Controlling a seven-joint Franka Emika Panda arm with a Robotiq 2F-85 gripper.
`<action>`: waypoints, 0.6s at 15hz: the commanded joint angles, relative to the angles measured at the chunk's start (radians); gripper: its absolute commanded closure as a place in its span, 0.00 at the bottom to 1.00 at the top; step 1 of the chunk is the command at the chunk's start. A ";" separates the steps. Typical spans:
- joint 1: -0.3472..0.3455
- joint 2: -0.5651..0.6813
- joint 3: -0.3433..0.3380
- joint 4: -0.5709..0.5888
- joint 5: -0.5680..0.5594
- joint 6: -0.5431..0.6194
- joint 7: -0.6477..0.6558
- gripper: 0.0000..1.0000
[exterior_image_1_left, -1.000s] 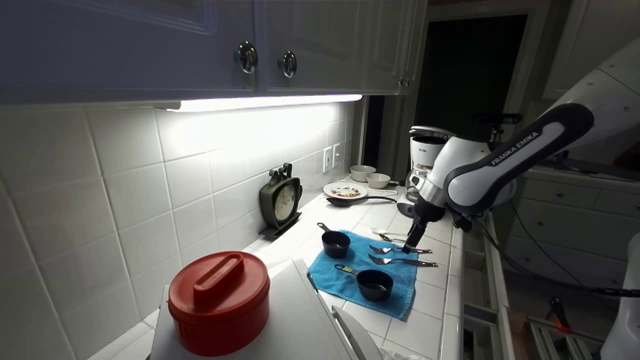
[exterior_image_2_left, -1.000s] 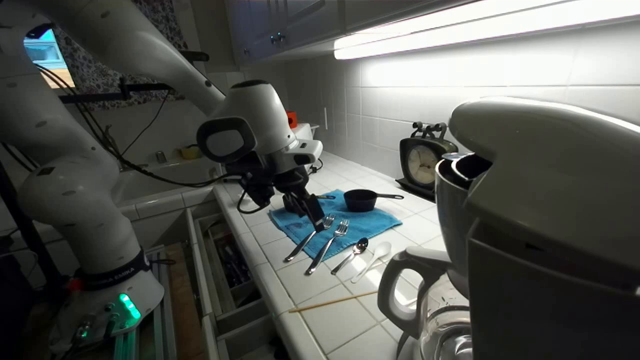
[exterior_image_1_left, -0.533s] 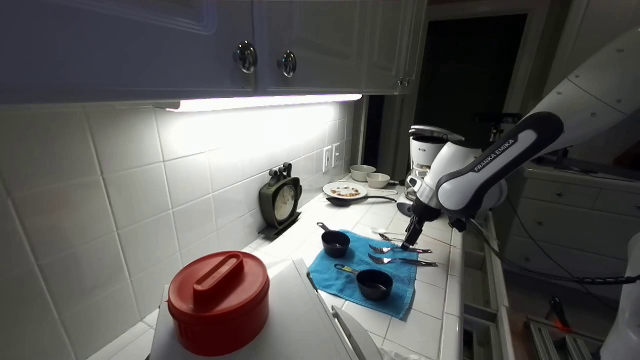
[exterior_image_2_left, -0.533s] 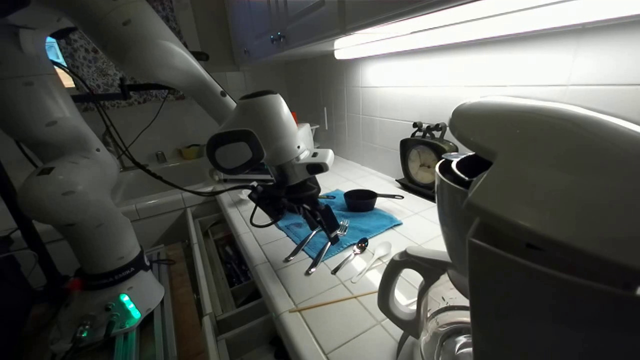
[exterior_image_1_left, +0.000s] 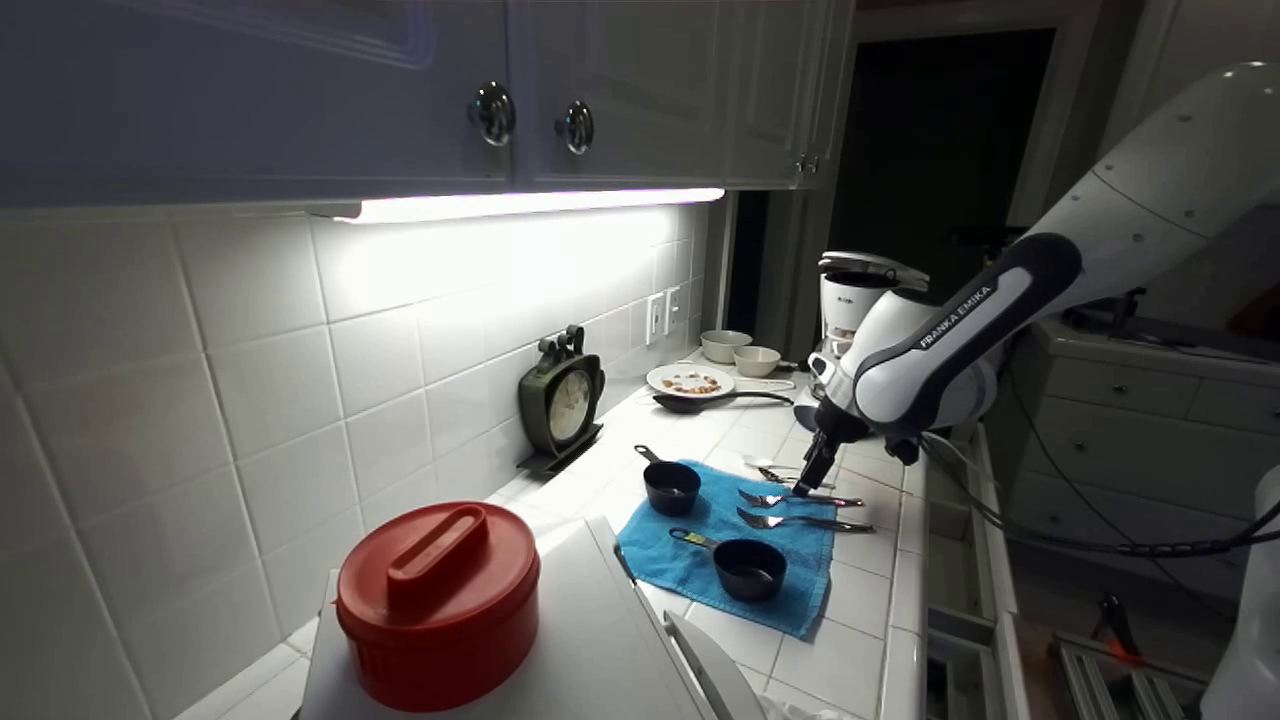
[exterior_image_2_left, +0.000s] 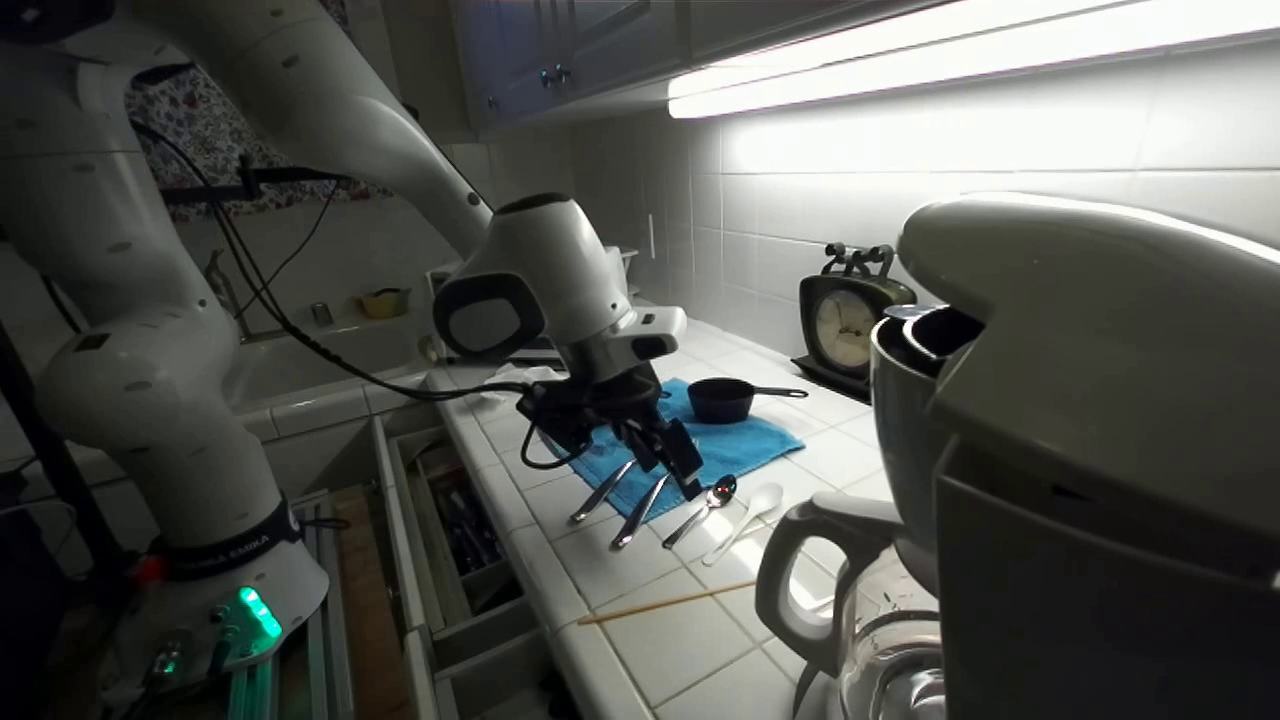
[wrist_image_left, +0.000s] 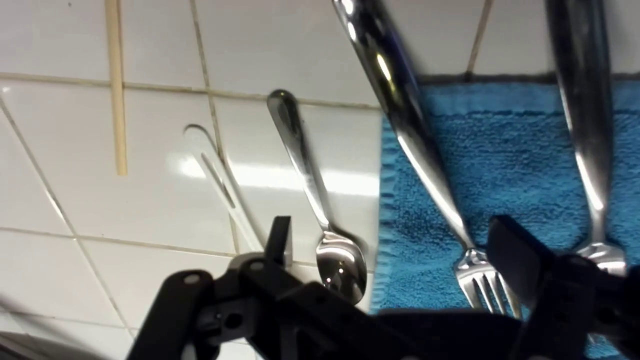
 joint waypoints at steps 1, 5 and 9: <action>-0.004 0.058 -0.005 0.031 0.044 0.039 -0.026 0.00; -0.019 0.102 -0.004 0.048 0.065 0.063 -0.018 0.00; -0.031 0.109 0.007 0.062 0.120 0.087 -0.018 0.00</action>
